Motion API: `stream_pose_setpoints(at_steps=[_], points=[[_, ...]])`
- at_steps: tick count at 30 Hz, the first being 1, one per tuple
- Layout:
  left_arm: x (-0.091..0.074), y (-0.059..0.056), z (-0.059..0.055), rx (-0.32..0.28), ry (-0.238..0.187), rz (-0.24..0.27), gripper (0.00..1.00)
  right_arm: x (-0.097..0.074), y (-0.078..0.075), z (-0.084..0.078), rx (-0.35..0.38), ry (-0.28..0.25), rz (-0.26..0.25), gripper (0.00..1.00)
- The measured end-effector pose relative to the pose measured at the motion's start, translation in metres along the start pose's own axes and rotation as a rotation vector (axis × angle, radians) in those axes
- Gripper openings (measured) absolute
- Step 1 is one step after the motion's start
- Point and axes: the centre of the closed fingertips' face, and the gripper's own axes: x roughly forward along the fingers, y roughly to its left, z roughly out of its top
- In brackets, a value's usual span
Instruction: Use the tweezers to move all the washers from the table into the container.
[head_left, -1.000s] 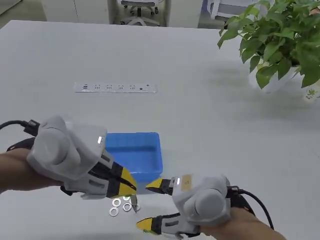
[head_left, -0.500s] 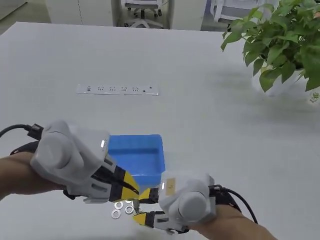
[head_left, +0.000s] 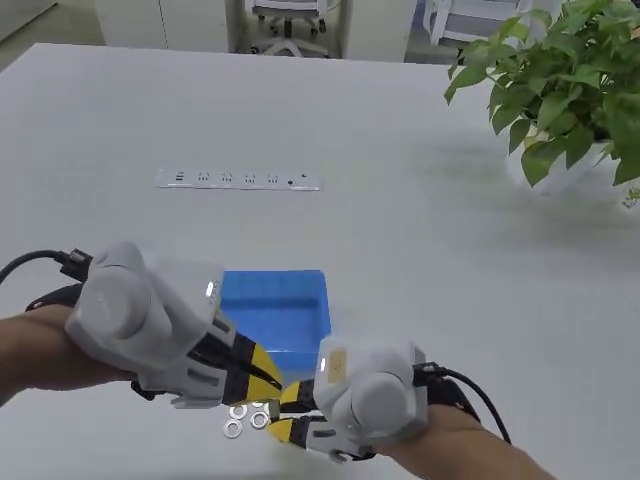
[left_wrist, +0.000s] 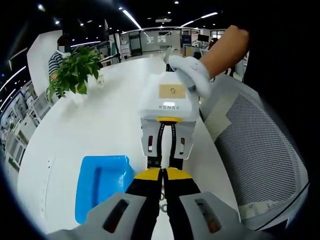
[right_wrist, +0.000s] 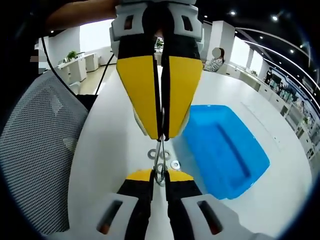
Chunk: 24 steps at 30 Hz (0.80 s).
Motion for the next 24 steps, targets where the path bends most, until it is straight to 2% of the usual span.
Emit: stream_pose_setpoints(at_steps=[9,22,24], points=[[0.0007,0.0007,0.0007,-0.003,-0.002,0.003,0.05,-0.0009,-0.0007,-0.0004,0.045,-0.004,0.001,0.08],[0.0015,0.0019,0.0021,-0.002,0.001,0.010,0.06,-0.0018,-0.0003,-0.0012,0.048,-0.009,0.006,0.07],[0.0016,0.0013,0.0021,-0.006,0.000,0.010,0.08,-0.0021,-0.0002,-0.0001,0.051,-0.015,0.008,0.07]])
